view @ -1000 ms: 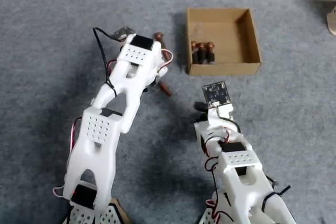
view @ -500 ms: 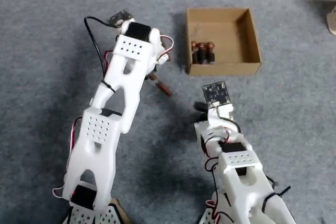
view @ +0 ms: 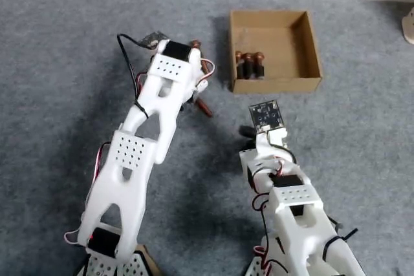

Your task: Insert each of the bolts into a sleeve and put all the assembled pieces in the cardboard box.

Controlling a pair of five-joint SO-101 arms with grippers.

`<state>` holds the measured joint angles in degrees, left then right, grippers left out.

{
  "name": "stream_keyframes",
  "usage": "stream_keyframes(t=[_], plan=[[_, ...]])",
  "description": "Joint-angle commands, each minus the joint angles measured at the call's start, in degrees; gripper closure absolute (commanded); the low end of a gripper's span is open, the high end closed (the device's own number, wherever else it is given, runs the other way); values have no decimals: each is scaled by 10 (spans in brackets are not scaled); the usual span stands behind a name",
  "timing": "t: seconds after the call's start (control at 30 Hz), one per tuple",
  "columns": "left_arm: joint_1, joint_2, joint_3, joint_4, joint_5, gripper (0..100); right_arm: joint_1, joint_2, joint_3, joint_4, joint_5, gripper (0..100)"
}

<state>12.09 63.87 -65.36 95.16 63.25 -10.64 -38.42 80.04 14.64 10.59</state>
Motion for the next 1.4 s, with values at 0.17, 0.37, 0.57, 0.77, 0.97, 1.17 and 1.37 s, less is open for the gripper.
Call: stream_keyframes(t=[0.17,0.37,0.57,0.77,0.97,1.17,1.37], plan=[[7,-8,-95,56,1,867,-2,-1,-11,-14,8,992],[3,-13,-97,57,1,867,-2,-1,-11,-14,8,992],[1,-38,-92,57,1,866,-2,-1,-12,-14,9,992],[0,-37,-91,57,-54,866,-2,-1,-12,-14,9,992],[0,-38,-92,57,-56,866,-2,-1,-12,-14,9,992],[0,-38,-92,57,-84,867,-2,-1,-12,-14,9,992],[0,-38,-91,57,-92,867,-2,-1,-12,-14,9,992]])
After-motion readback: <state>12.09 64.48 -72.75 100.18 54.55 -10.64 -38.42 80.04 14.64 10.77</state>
